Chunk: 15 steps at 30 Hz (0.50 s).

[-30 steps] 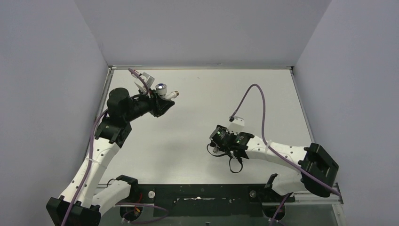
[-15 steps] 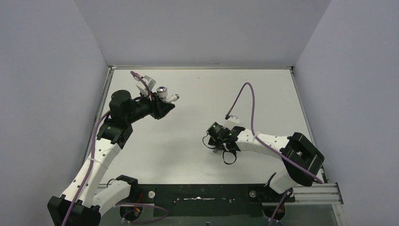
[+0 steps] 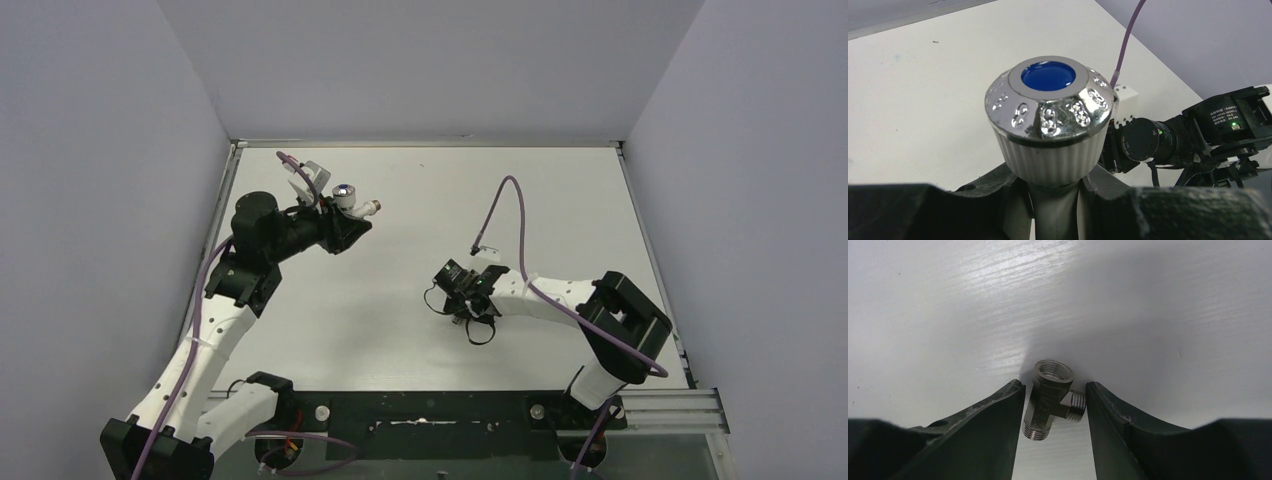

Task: Install the water faucets
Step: Adjust the adaptor at the center of the board.

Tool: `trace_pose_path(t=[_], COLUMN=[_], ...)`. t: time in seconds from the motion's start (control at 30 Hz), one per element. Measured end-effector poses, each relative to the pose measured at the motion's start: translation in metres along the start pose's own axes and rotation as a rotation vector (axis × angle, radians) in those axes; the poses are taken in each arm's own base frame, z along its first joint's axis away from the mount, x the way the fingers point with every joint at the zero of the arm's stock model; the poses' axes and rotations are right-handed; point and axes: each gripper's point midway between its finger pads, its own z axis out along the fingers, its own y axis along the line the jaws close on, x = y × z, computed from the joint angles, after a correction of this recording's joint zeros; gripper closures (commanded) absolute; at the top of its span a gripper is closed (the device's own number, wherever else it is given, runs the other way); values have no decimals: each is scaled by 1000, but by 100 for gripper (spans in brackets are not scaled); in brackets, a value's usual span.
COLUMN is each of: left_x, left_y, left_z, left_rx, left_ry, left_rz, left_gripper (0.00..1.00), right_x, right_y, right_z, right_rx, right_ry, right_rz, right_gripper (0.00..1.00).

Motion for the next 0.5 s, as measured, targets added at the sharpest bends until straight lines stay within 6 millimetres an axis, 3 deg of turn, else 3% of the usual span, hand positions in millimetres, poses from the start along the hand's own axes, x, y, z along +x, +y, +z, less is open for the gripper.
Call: trace_pose_path(t=[0.3, 0.5], left_x=[0, 0], left_y=[0, 0], left_z=[0, 0], left_rx=[0, 0], left_ry=[0, 1], left_rz=[0, 0], left_gripper=[100, 100], right_x=[-1, -8], right_y=[-3, -4], right_z=[-4, -3], right_rx=[11, -17], right_ry=[7, 22], right_rz=[-57, -197], right_gripper=[61, 61])
